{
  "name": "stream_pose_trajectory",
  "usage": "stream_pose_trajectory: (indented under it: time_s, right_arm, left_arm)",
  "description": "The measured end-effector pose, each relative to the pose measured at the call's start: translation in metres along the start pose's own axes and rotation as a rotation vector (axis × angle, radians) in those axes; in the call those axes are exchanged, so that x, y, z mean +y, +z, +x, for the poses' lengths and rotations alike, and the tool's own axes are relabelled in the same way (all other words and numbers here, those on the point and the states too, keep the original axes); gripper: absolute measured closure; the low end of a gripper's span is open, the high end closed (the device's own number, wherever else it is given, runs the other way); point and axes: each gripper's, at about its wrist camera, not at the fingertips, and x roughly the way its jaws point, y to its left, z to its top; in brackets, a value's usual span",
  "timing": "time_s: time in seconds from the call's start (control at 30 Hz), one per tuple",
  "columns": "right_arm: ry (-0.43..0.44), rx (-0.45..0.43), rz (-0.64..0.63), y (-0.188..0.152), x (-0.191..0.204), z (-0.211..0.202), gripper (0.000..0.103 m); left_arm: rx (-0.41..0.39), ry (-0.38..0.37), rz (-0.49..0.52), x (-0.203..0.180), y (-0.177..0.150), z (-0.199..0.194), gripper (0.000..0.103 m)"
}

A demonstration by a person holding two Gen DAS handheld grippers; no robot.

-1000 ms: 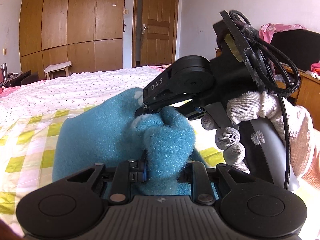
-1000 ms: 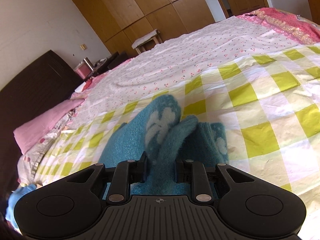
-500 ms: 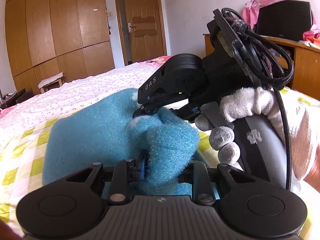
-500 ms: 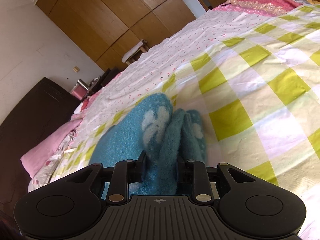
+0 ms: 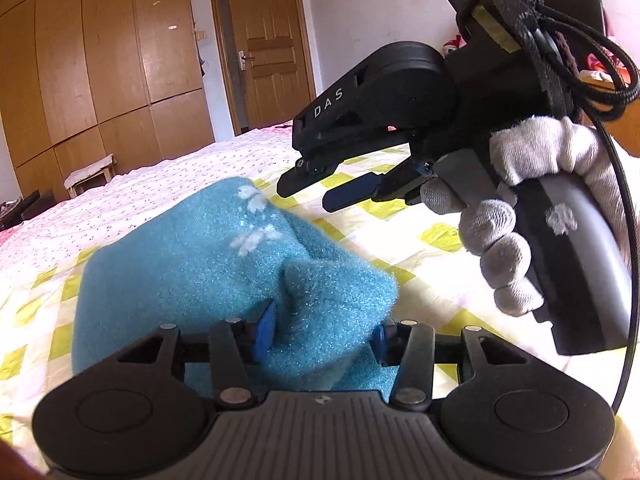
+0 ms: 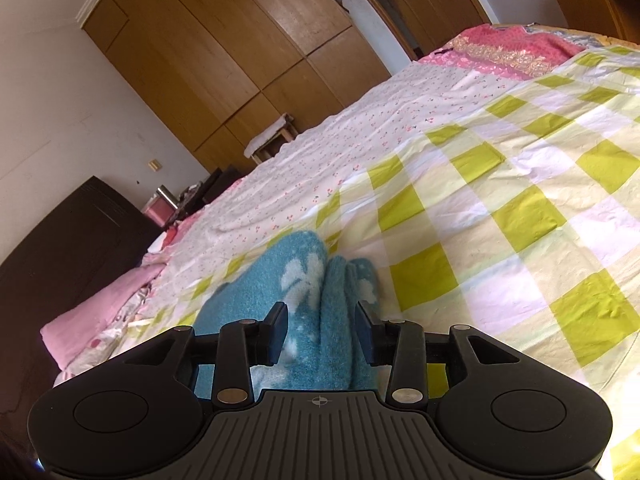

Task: Fold small clothes
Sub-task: 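Open the left gripper and withdraw it while the right gripper holds the fold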

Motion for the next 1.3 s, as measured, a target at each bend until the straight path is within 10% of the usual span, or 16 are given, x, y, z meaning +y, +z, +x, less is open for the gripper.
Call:
stream_pose_trajectory:
  time_s: [0.5, 0.63, 0.9, 1.3]
  right_arm:
    - [-0.025, 0.200, -0.181, -0.065, 0.040, -0.017, 0.063]
    - [-0.043, 0.201, -0.151, -0.073, 0.034, -0.021, 0.090]
    - [-0.115, 0.182, -0.103, -0.082, 0.018, -0.029, 0.094]
    - [-0.116, 0.088, -0.134, -0.039, 0.043, 0.001, 0.055]
  left_arm:
    - [-0.060, -0.017, -0.016, 0.030, -0.016, -0.074, 0.050]
    - [-0.048, 0.041, -0.062, 0.048, -0.013, -0.065, 0.050]
    - [0.065, 0.112, -0.212, 0.087, -0.018, -0.016, 0.050]
    - [0.028, 0.094, -0.168, 0.081, -0.013, -0.024, 0.050]
